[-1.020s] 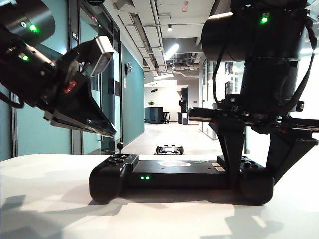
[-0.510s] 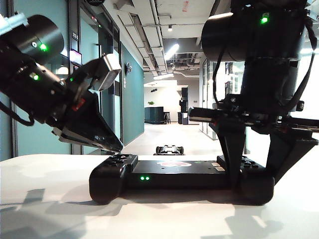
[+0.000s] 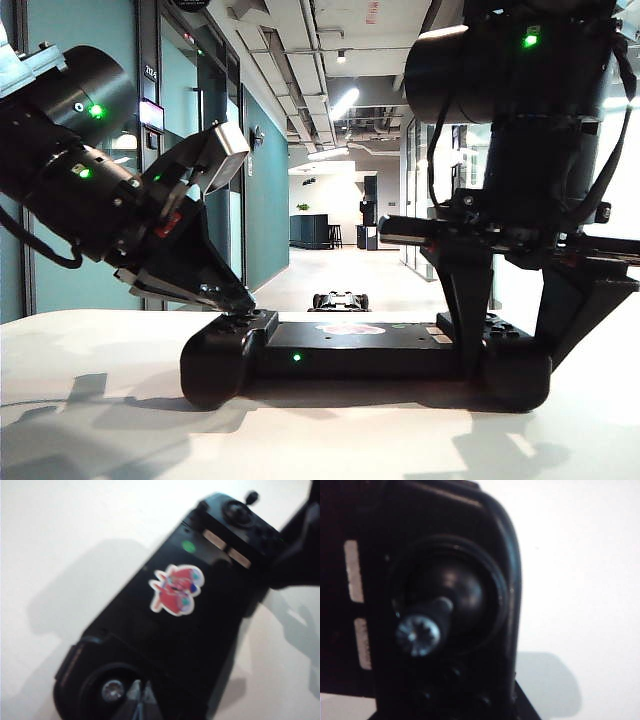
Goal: Push the left joystick on the remote control sitting on the white table forward to make the robot dog walk in a straight line until it approaches the door.
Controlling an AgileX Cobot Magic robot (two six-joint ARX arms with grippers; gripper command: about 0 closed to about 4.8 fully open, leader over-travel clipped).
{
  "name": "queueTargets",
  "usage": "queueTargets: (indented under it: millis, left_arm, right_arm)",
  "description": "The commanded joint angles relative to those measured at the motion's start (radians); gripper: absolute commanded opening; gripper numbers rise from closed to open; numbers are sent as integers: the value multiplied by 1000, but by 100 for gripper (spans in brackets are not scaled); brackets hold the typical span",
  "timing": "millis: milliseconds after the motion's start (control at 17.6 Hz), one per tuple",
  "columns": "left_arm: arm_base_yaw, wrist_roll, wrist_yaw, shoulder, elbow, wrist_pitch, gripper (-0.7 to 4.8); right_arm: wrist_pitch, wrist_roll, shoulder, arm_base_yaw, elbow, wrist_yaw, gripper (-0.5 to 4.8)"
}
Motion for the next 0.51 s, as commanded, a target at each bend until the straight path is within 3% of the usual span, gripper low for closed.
queueTargets:
  millis: [57, 510]
  left_arm:
    - [0, -14, -10, 8, 1, 55, -5]
    - [0, -14, -10, 16, 1, 65, -5]
  right_arm:
    - [-23, 0, 0, 0, -3, -14, 198]
    - [-22, -2, 0, 0, -3, -14, 198]
